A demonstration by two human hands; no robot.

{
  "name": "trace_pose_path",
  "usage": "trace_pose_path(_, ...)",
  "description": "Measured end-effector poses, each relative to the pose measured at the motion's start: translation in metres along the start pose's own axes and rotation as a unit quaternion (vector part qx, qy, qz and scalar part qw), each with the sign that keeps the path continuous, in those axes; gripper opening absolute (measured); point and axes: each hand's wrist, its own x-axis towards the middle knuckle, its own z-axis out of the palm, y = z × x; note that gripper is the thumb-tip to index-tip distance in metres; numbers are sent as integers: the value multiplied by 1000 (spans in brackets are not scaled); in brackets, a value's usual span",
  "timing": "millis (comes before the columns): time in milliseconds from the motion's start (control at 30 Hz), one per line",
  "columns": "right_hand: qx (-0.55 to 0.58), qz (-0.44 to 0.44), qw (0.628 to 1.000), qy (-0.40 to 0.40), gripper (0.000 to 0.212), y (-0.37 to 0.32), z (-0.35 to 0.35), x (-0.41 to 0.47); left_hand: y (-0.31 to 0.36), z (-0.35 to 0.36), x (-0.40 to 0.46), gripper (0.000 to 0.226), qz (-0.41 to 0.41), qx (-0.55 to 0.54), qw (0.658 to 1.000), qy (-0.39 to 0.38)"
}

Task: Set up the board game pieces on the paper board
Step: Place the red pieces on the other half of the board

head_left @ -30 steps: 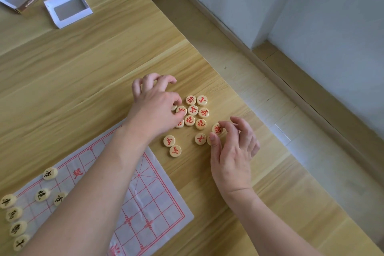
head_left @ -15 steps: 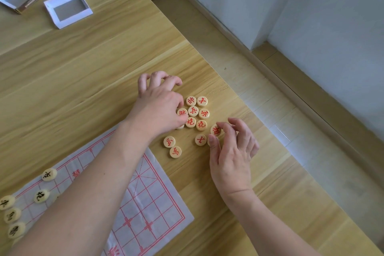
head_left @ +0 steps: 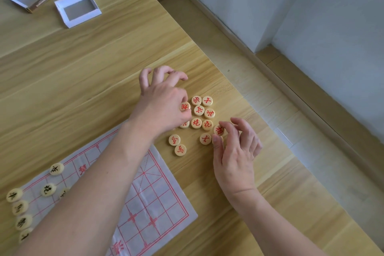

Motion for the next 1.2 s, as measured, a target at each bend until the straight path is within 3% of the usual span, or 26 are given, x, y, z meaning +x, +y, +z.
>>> trace_pose_path(133,22,-146,989,-13,25,-3,-4,-12,-24,-17,-29,10,3,-10,998,56)
trace_pose_path(300,42,-287,952,-98,26,-18,-7,-34,-51,-15,-78,9,-10,-28,999,34)
trace_pose_path(400,40,-323,933,-154,24,-32,-7,-48,-56,-3,-105,9,-29,-42,998,20)
trace_pose_path(533,12,-327,923,-202,29,-36,-1,-58,-59,16,-124,4,-46,-56,997,20)
trace_pose_path(633,7,-313,919,-238,38,-38,-1,-55,-61,27,-131,14,-77,-83,993,29)
trace_pose_path(833,51,-154,960,-226,38,-48,-1,-58,-60,33,-145,18,-182,-99,975,80)
trace_pose_path(1200,8,-171,965,-197,25,-50,4,-62,-53,40,-134,14,-201,-102,969,102)
